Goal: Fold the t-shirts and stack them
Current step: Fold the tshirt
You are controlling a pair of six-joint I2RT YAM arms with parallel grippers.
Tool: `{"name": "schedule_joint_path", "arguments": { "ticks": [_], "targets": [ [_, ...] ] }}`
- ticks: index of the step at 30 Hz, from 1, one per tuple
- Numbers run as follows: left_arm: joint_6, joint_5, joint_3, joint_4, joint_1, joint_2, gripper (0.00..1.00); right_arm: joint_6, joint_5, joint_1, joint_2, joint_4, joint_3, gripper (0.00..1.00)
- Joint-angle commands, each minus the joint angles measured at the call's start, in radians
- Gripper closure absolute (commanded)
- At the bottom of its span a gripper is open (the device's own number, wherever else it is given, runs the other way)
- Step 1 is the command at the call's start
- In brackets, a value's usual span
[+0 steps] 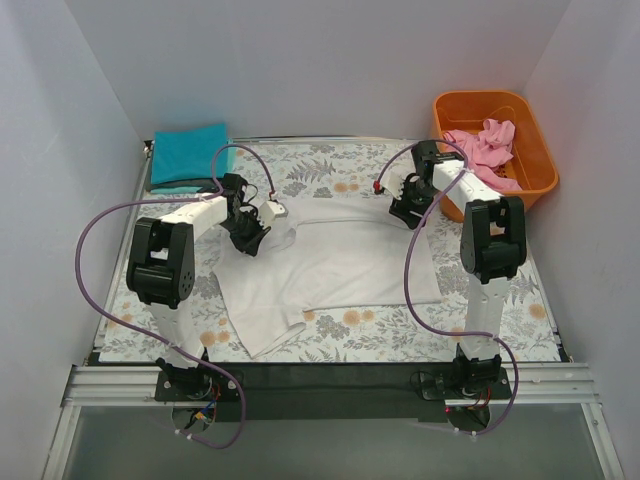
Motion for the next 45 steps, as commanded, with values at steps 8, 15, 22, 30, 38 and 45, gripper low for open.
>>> {"name": "schedule_joint_path", "arguments": {
  "ticks": [8,15,22,30,38,45],
  "targets": [
    [0.017,0.036,0.056,-0.056,-0.004,-0.018,1.0,-0.044,0.0,0.015,0.016,0.004,-0.012,0.45],
    [0.006,0.049,0.062,-0.06,-0.003,-0.015,1.0,-0.05,0.026,0.02,0.047,0.015,-0.008,0.44],
    [0.0,0.078,0.117,-0.129,0.008,-0.026,1.0,-0.05,0.063,0.02,0.05,0.04,0.005,0.83],
    [0.016,0.079,0.155,-0.186,0.026,-0.049,1.0,-0.069,0.089,0.022,0.008,0.043,0.037,0.99],
    [0.022,0.09,0.16,-0.204,0.031,-0.06,1.0,-0.076,0.098,0.025,-0.012,0.044,0.029,0.67],
    [0.023,0.09,0.158,-0.206,0.031,-0.058,1.0,-0.065,0.103,0.025,0.004,0.043,0.052,0.67]
  ]
}}
